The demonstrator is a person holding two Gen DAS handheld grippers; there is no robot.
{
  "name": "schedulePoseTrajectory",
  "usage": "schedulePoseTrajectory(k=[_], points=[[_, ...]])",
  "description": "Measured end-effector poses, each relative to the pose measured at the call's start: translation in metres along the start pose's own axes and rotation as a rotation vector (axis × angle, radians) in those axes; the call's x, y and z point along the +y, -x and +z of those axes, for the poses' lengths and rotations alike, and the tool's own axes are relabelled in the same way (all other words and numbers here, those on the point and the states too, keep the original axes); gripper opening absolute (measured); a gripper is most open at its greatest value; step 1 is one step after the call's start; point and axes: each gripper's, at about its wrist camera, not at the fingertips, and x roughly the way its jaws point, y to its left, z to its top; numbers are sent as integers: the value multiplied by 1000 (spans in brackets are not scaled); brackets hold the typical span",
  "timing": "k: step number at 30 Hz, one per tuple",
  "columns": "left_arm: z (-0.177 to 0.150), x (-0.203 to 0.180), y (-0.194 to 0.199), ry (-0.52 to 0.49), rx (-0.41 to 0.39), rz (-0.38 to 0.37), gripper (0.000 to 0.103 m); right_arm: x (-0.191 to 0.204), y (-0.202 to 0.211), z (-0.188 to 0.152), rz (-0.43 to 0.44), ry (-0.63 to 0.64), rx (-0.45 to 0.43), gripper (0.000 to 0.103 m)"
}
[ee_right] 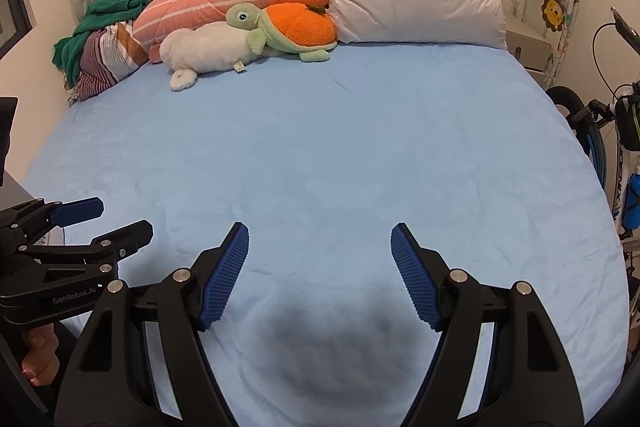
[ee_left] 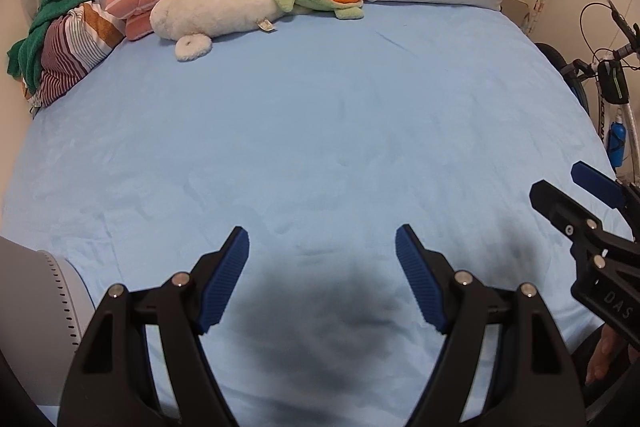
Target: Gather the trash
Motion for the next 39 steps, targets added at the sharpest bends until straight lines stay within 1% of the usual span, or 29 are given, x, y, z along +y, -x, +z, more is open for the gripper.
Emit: schedulePoseTrajectory(k=[5, 11, 15, 16, 17, 19, 21, 23, 26, 31, 39], points=[[5, -1, -15, 2, 0, -3, 76, -4, -10, -1, -15, -4, 6, 71], [6, 0, -34, 31, 15, -17, 76, -11, -27, -3, -41, -29, 6, 71], [5, 2, -40, 37, 34, -14, 76, -12, -30, -3, -43, -32, 12, 71], [5, 3, -40, 40, 39, -24, 76, -12, -30, -3, -44, -30, 12, 71], [4, 4, -40, 45, 38, -34, 76, -10, -30, -3, -45, -26, 12, 71], [4, 4, -38, 42, 32, -28, 76, -8, -29, -3, -47, -16, 14, 71], [4, 3, -33, 43, 20, -20, 76, -6, -26, -3, -47, -4, 15, 71], [4, 3, -25, 33, 5, -29, 76, -2, -22, -4, -47, 6, 14, 71], [3, 0, -10, 5, -40, 1, 76, 1, -13, -3, -49, 12, 4, 71], [0, 3, 13, 28, -56, -38, 76, 7, 7, -2, -48, 18, -17, 71], [-10, 6, 52, 15, -84, -30, 76, 17, 41, -4, -49, 32, -55, 71]])
